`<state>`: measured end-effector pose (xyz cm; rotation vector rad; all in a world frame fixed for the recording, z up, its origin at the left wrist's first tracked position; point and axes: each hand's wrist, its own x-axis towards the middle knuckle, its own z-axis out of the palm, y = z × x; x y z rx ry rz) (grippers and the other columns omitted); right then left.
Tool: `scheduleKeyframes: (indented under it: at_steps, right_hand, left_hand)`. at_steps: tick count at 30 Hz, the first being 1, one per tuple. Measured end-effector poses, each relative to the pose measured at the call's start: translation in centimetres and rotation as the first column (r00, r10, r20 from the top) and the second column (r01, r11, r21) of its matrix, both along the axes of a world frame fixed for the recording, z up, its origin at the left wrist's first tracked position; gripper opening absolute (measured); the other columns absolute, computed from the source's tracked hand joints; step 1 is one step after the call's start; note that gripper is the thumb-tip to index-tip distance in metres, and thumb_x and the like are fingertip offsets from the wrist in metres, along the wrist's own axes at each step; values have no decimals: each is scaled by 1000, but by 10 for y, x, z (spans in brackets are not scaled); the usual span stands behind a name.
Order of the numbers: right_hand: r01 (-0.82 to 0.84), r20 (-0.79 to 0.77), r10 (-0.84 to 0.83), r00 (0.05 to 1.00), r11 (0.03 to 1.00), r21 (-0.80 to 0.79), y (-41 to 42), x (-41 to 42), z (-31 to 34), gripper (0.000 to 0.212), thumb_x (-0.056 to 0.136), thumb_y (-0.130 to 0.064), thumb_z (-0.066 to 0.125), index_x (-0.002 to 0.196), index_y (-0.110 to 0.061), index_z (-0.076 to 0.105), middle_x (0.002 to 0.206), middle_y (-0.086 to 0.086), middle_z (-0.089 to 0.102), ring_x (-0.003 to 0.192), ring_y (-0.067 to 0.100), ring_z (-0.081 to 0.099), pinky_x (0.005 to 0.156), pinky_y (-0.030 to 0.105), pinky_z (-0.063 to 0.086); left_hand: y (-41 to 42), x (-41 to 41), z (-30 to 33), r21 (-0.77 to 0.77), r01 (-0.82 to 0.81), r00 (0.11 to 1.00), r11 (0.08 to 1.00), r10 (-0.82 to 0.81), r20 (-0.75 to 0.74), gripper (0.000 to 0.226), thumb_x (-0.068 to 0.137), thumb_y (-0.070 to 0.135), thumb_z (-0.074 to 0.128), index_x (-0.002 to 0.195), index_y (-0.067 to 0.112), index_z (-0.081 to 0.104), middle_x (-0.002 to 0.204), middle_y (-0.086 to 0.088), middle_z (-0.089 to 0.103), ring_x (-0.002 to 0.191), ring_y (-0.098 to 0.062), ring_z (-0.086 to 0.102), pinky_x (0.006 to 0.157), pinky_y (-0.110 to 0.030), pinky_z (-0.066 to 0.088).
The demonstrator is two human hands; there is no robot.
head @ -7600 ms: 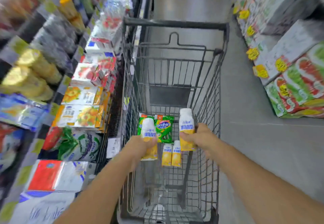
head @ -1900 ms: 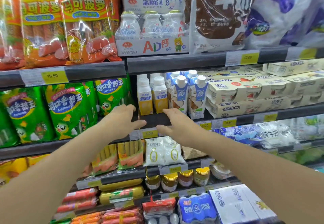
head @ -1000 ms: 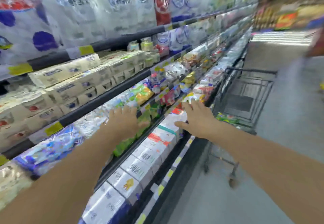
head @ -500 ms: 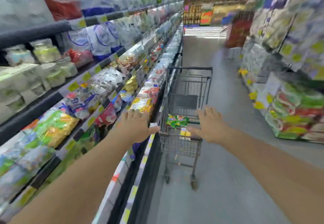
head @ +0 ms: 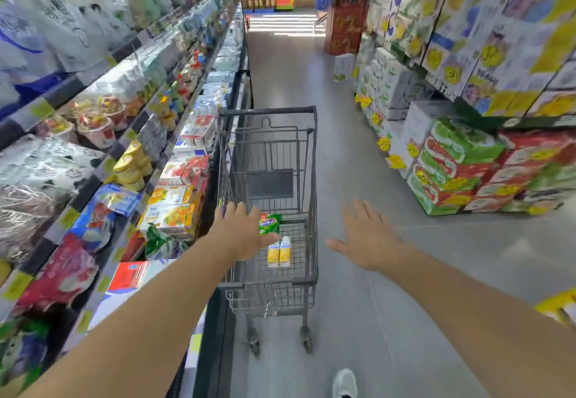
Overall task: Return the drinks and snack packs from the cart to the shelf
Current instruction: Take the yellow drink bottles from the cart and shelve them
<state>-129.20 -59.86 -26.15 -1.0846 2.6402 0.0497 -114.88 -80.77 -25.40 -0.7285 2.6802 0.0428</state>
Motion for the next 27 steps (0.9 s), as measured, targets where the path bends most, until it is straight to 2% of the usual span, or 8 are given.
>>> scheduleKeyframes:
  at_steps: [3,9,12,15,18,21,25,27]
  right_hand:
    - [-19,53,19,998,1000,11,-26,-44,-20,90,96,-64,38,159,-12,3,167,17,2,154,32,2,124,48,10]
    - [-101,152,100,983,995,4,-101,-119,-53,65,100,-50,45,148,-8,32,151,14,37,139,30,36,116,42,30]
    - [-122,205,122,971,992,-9,-144,-144,-88,58,101,-46,46,145,-9,38,145,11,43,133,30,44,109,43,40]
    - [-100,296,104,950,995,-27,-180,-154,-134,46,100,-41,48,135,-12,47,134,8,49,121,28,53,98,44,48]
    - [-56,409,47,912,998,11,-209,-162,-190,40,99,-39,50,128,-10,52,125,9,56,113,29,59,89,39,50]
    - [29,514,-60,856,997,68,-236,-173,-249,21,97,-33,56,92,-13,55,94,7,63,89,26,61,65,33,44]
    - [161,574,-195,795,981,110,-268,-181,-324,19,97,-30,60,99,-11,59,98,9,62,88,21,50,73,32,41]
    - [223,571,-272,775,962,155,-281,-182,-364,23,96,-33,61,84,-14,55,81,4,57,86,21,48,63,30,36]
  left_hand:
    - [-17,-43,-28,22,5,1000,1000,-6,17,91,92,73,27,159,16,5,165,-18,7,152,-37,1,122,-56,3]
    - [-65,-107,-83,135,-121,989,983,109,95,88,93,70,33,158,14,13,163,-15,18,151,-34,13,121,-55,9]
    - [-92,-134,-117,195,-175,982,965,158,101,76,94,63,41,146,9,36,145,-17,45,135,-35,41,112,-50,33]
    - [-115,-154,-164,256,-230,971,939,201,131,71,95,59,46,143,8,40,140,-15,49,128,-32,48,103,-45,43]
    - [-136,-174,-224,316,-285,953,905,232,197,68,95,57,47,140,7,40,139,-15,48,127,-32,47,103,-47,44]
    - [-152,-189,-289,384,-299,946,874,220,236,58,95,54,49,132,8,46,132,-12,51,123,-31,50,99,-45,46]
    - [-167,-202,-380,443,-319,939,838,214,270,63,95,53,50,139,9,41,140,-12,48,129,-31,47,102,-43,44]
    - [-172,-206,-420,480,-349,931,805,236,280,65,95,52,50,143,8,38,142,-14,47,131,-33,45,104,-43,43]
